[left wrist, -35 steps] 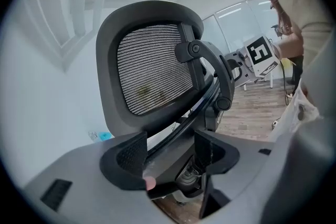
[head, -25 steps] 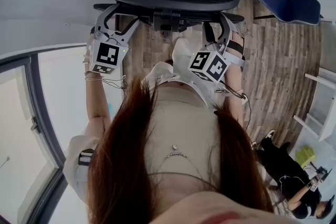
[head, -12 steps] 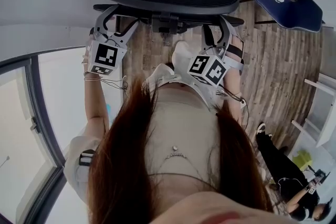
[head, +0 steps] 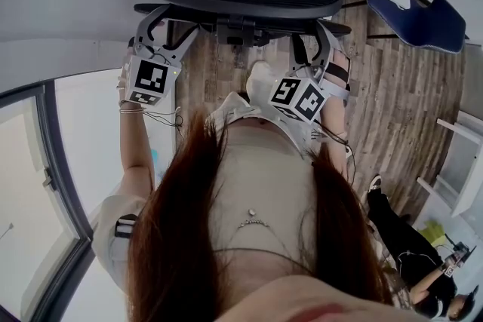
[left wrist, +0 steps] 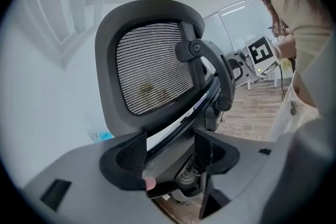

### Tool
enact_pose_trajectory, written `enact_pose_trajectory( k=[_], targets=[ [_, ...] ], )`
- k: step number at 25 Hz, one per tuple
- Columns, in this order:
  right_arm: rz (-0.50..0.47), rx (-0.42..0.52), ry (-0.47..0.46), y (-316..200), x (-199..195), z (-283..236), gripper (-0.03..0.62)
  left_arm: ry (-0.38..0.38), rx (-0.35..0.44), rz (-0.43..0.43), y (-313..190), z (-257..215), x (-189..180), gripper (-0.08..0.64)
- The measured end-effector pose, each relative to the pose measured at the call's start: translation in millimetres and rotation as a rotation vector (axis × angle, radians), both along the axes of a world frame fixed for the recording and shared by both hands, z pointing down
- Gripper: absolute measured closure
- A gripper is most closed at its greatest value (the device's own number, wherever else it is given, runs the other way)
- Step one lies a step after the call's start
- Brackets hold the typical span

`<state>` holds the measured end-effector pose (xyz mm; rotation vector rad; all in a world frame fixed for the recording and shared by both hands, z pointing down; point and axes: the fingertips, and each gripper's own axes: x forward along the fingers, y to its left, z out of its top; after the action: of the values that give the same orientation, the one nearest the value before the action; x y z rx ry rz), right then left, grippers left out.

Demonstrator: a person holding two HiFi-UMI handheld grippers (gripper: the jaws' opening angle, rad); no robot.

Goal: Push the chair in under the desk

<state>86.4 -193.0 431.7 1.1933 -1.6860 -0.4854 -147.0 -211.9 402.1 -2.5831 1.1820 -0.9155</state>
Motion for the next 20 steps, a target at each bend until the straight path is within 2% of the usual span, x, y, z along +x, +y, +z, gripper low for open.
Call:
enact_pose_trajectory(
  k=[20],
  targets=[
    [-0.004, 0.006, 0.002, -33, 8, -1, 0.328, 0.002, 0.014, -0.015, -28, -2, 8, 0.278]
  ],
)
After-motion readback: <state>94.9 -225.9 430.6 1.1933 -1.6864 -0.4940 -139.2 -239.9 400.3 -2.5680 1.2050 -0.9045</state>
